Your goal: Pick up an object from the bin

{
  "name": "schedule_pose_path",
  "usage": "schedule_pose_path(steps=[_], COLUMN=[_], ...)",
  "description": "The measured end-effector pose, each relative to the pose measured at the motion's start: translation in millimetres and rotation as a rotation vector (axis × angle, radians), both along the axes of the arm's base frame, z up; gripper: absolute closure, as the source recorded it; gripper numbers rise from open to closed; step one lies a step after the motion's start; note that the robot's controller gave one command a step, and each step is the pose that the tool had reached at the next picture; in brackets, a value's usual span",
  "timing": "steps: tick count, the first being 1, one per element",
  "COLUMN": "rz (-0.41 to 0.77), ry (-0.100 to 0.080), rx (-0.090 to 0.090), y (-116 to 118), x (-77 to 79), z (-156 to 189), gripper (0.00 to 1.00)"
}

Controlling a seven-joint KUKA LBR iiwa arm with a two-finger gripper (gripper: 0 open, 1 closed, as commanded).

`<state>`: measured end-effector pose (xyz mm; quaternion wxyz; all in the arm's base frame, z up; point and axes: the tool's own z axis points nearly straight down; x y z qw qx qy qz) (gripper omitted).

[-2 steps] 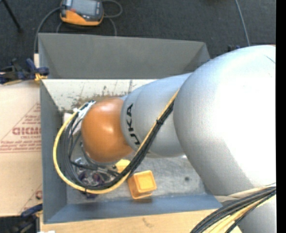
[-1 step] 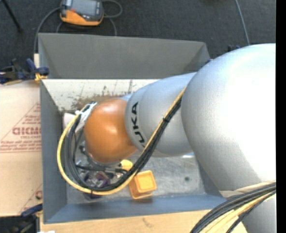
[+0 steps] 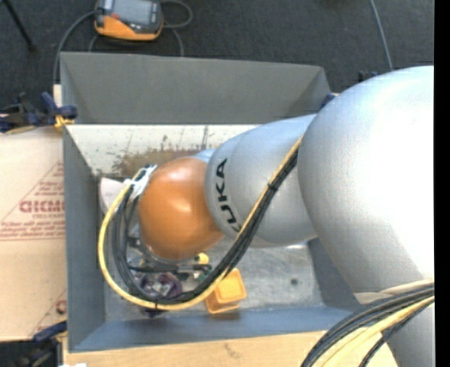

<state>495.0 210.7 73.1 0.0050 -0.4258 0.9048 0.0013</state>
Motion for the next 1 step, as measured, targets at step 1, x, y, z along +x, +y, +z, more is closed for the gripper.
schedule_pose_path(steps=[1], rz=[0.368], ry=[0.007], rx=[-0.009], y=[18.5], x=[45.1], z=[-1.1], gripper=[1.00])
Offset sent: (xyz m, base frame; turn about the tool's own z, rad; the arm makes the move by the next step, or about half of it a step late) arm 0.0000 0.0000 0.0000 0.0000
